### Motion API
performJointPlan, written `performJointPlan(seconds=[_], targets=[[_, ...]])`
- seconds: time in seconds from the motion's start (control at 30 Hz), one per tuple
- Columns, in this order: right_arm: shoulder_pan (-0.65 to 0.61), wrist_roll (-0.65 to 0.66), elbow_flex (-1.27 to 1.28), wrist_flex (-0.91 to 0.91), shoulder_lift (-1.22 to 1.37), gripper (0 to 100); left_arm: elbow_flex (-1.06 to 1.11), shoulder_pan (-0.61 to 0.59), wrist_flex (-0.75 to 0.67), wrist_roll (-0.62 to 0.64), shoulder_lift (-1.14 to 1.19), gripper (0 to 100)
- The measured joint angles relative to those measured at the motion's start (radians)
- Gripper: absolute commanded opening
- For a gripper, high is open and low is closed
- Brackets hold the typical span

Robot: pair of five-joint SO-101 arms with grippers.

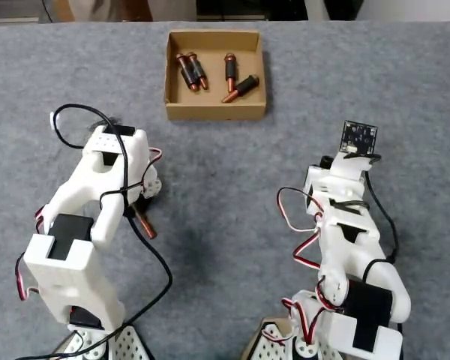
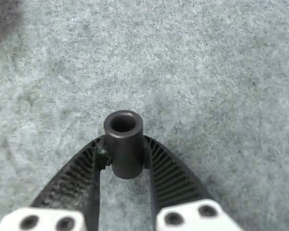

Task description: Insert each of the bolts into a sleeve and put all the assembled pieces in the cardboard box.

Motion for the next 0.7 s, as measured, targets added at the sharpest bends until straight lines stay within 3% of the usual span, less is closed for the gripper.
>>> performJointPlan(seconds=[0.3,0.43,0.57,0.7], targets=[[0.0,0.0,0.0,0.0,0.0,0.2,-0.02,-0.002,0.005,-0.612,0.011,2],[0.0,0.0,0.0,0.0,0.0,0.2,-0.021,-0.002,0.006,-0.643,0.011,2],[0.0,0.0,0.0,0.0,0.0,0.2,-0.023,-0.003,0.006,-0.614,0.011,12],[0.0,0.0,0.0,0.0,0.0,0.2,-0.026,-0.011,0.006,-0.598,0.011,11]])
